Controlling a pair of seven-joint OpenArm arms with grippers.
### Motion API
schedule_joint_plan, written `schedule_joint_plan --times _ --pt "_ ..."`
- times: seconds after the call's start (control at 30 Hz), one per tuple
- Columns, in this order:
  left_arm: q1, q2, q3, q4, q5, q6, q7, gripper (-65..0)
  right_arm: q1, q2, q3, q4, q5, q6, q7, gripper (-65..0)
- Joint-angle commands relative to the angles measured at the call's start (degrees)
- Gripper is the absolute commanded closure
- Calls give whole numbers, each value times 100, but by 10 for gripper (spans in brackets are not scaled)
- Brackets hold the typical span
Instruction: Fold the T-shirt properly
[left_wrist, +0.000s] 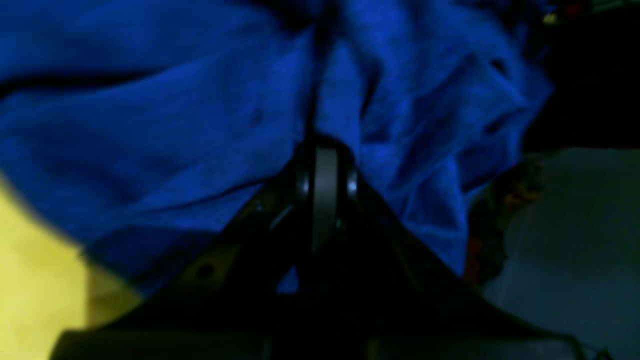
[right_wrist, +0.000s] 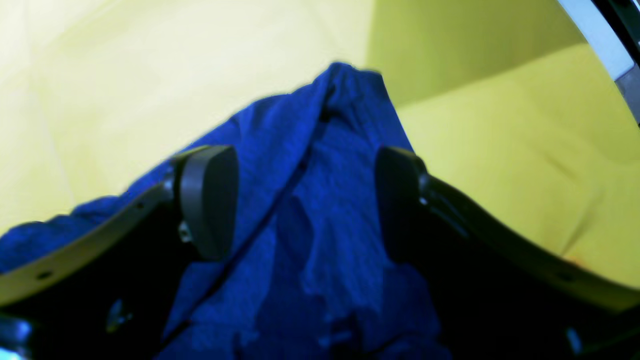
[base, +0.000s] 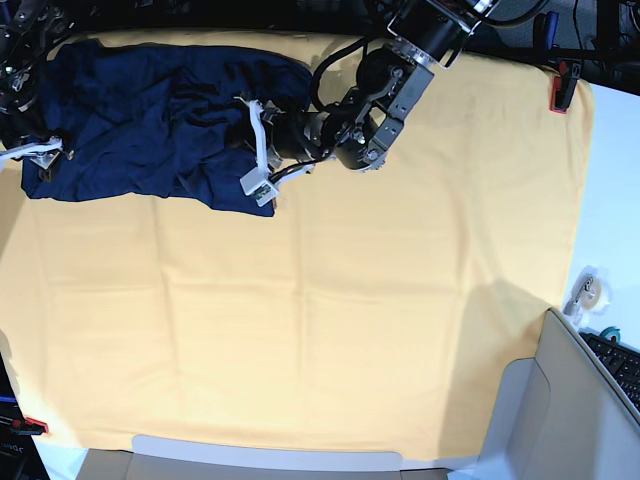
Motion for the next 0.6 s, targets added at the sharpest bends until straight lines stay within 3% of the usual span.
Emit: schedule_joint_plan --times 0.0,0.57 --pt "-94 175 19 85 -129 -52 -60 0 15 108 31 92 34 18 159 -418" --pt "-296 658 28 -135 -129 -52 -86 0 6 100 31 92 34 18 159 -418"
